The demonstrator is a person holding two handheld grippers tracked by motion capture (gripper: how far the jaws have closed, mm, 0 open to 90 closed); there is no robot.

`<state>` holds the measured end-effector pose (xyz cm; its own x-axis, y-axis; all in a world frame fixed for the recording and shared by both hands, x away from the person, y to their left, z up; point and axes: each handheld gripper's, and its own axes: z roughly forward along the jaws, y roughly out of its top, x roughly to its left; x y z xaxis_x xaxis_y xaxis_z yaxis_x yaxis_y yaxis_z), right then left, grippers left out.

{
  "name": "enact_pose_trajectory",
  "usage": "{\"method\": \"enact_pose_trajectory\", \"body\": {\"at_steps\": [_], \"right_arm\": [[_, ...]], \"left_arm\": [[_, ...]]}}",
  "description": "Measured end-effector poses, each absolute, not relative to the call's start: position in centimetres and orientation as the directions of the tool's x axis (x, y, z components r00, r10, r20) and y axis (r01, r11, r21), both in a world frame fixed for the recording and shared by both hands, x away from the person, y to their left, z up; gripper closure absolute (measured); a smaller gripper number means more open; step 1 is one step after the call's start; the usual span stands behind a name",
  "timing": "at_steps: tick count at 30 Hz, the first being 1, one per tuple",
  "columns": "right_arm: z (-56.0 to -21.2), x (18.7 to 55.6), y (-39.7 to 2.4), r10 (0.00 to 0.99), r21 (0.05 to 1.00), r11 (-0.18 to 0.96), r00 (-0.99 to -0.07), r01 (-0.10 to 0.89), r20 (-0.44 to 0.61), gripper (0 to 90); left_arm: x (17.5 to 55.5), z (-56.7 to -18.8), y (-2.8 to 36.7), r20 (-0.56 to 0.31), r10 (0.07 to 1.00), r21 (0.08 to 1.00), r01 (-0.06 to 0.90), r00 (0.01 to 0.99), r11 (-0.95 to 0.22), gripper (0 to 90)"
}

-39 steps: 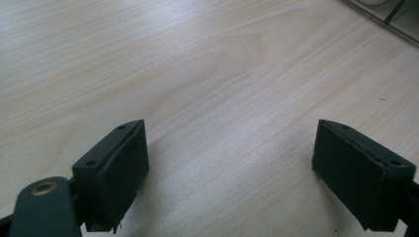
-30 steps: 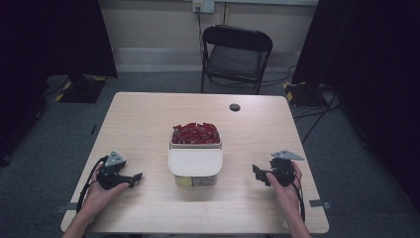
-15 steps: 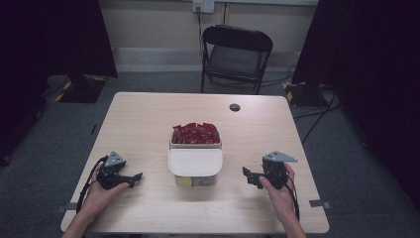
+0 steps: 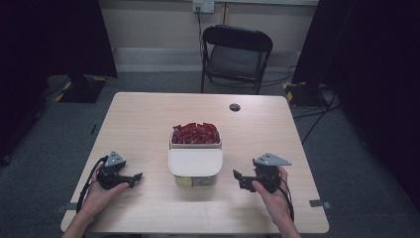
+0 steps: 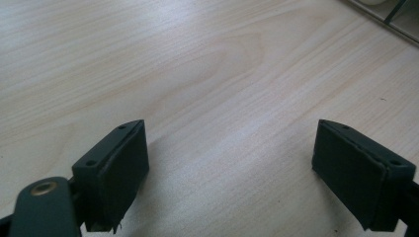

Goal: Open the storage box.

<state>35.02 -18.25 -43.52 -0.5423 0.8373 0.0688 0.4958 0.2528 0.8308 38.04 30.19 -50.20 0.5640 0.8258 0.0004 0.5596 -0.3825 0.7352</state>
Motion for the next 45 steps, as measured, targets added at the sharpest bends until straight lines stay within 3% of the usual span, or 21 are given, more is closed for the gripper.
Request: {"method": "enact_pose_trajectory", "body": {"at_steps": [19, 45], "right_arm": [[-43.6, 33.7, -15.1, 0.770, 0.831, 0.299, -0.633, 0.470, 0.080, 14.4], [-44.5, 35.4, -11.8, 0.719, 0.818, 0.339, -0.689, 0.464, 0.093, 14.5]], "left_arm": [[38.0, -50.2, 30.2, -0.001, 0.826, 0.735, 0.560, 0.563, -0.381, 13.7], [38.0, -50.2, 30.2, -0.001, 0.827, 0.736, 0.560, 0.563, -0.381, 13.7]]}}
